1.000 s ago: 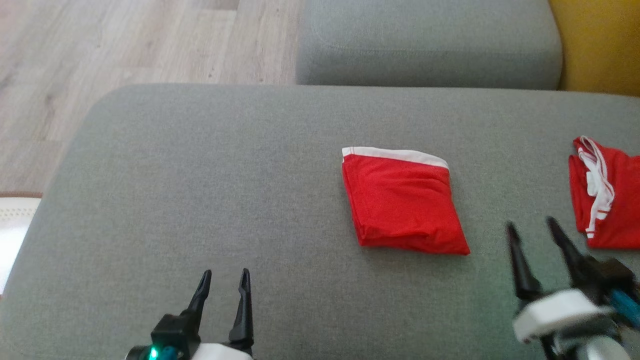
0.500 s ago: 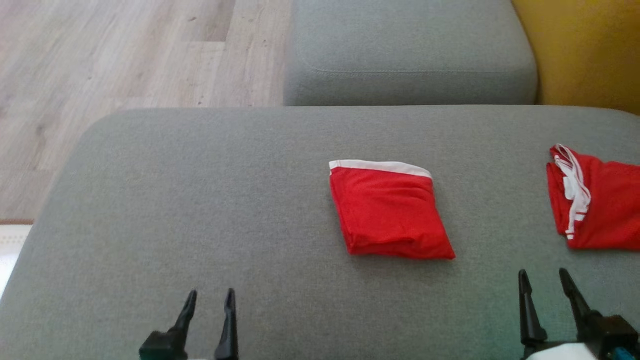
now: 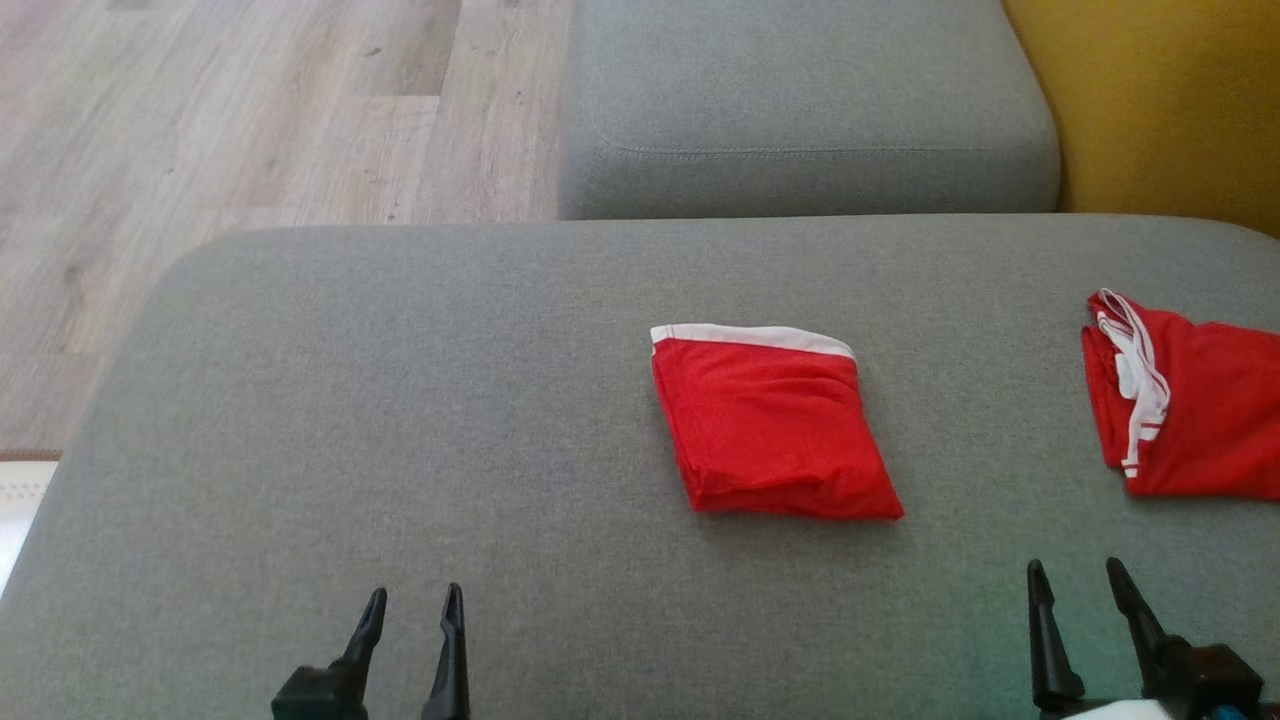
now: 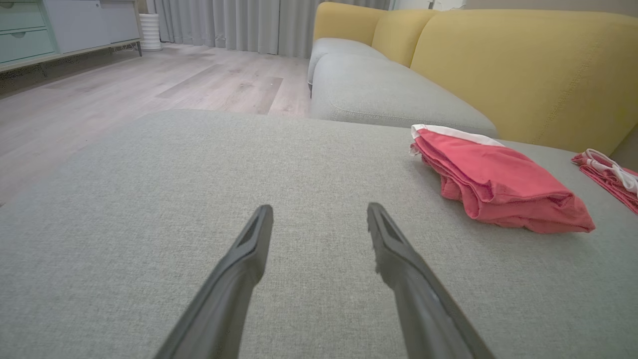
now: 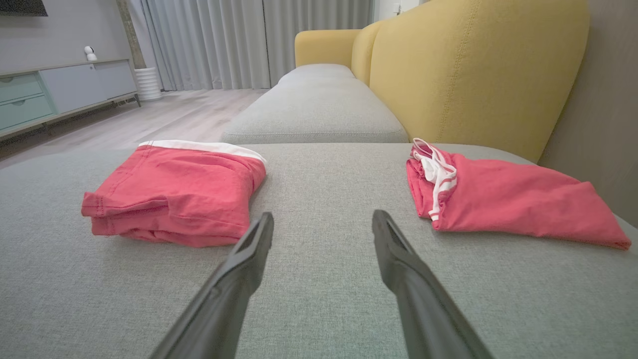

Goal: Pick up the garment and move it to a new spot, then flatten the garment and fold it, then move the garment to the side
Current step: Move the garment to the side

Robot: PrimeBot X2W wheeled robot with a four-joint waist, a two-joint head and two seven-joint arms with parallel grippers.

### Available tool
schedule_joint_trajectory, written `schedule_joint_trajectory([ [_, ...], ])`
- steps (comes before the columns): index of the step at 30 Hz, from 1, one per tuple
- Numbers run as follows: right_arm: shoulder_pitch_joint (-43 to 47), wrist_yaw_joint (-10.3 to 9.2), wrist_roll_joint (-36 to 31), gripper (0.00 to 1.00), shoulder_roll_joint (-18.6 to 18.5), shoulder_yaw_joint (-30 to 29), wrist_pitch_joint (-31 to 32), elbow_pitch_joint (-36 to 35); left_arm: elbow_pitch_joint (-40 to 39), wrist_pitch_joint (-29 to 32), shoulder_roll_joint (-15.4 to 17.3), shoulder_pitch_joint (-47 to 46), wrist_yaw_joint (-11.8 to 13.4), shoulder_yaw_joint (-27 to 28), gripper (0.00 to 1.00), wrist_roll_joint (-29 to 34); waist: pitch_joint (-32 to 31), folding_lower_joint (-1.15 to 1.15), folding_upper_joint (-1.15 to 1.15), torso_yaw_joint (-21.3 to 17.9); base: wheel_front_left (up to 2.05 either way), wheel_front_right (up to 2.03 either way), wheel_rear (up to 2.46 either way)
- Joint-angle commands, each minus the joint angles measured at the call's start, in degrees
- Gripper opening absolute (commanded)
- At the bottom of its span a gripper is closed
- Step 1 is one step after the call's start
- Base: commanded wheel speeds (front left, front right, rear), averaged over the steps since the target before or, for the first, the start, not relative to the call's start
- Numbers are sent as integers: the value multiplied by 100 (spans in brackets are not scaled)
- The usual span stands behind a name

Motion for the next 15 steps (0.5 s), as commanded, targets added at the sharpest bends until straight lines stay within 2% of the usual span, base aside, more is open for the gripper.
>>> schedule_joint_trajectory([
  [1, -250, 39, 34, 100, -50, 138, -85, -141, -162, -46, -43, -185, 3, 188, 100, 58, 14, 0, 0, 21, 0, 0, 0],
  [7, -530, 39, 405, 100, -50, 337, 105, -208, -194, -46, -43, -174, 29, 192, 100, 40, 99, 0, 0, 17, 0, 0, 0],
  [10, -955, 39, 740, 100, -56, 600, 639, -411, -193, -46, -43, -202, 26, 156, 100, 34, 198, 0, 0, 27, 0, 0, 0],
  [15, -1869, 39, 1660, 100, -240, 803, 2223, -579, -164, -46, -43, -337, 11, 28, 100, 2, 421, 0, 0, 154, 0, 0, 0],
])
